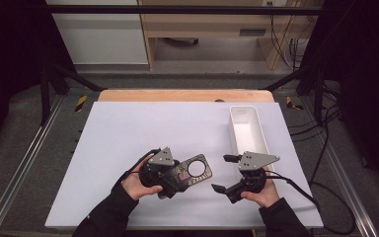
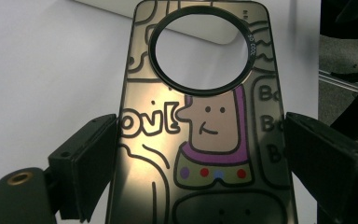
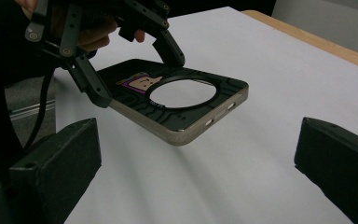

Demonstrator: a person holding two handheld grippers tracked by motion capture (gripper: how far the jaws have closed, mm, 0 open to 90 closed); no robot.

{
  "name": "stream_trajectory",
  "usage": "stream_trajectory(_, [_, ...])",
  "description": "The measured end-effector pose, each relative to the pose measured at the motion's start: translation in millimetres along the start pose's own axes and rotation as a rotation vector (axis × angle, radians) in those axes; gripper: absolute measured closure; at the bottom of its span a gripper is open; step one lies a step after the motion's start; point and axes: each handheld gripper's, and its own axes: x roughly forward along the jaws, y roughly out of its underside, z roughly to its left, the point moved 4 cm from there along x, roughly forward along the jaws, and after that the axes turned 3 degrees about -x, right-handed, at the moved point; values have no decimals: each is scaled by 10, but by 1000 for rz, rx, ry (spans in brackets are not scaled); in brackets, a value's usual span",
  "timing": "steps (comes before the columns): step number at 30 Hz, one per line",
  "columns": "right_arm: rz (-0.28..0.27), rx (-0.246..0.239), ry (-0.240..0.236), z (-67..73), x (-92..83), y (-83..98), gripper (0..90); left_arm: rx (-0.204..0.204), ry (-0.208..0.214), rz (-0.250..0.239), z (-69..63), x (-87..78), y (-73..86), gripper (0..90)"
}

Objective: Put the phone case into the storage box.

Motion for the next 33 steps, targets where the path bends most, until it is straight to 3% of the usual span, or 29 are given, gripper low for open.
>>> stream_trajectory(16, [25, -20, -42, 54, 133, -10, 18, 23, 42, -3, -80, 0, -46, 116])
stream_trajectory(33, [59, -39, -116, 108, 215, 36, 28, 94, 112, 20, -185, 28, -47, 116])
